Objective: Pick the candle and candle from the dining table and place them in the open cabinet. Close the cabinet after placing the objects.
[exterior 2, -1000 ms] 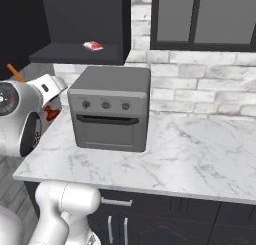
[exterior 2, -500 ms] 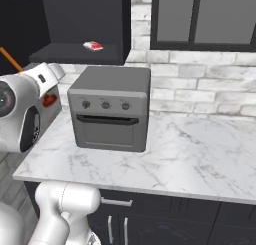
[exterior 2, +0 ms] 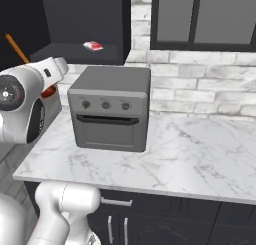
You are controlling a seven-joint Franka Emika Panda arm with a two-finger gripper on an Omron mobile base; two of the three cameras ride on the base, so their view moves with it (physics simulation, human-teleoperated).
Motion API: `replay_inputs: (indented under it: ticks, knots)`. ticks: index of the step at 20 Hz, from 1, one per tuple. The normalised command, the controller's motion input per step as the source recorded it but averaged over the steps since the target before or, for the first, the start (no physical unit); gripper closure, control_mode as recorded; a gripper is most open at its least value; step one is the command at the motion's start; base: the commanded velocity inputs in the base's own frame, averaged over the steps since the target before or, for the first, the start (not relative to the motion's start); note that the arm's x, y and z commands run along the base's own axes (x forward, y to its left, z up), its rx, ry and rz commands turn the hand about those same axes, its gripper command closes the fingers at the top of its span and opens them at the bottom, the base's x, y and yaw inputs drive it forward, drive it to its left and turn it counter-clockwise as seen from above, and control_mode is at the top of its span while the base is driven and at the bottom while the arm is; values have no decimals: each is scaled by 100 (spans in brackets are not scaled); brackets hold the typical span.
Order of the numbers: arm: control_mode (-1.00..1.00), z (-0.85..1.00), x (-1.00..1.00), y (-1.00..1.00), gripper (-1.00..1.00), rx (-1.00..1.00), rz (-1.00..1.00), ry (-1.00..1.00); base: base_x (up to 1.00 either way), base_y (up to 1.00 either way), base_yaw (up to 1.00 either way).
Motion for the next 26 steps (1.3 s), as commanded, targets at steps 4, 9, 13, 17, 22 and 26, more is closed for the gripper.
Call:
replay_inputs:
  ticks: [4,9,13,17,22,26]
  knots:
    - [-100,15,13,4,100,9,0,0,0,0,0]
    - [-100,7,7,9,100,3,4,-8,0,0,0]
    - [-100,2,6,12,100,4,4,-13,0,0,0]
    - [-100,1,4,6,100,7,3,-13,0,0,0]
    - [-100,3,8,1,100,11,3,-7,0,0,0]
    - [-100,25,11,4,100,8,0,0,0,0,0]
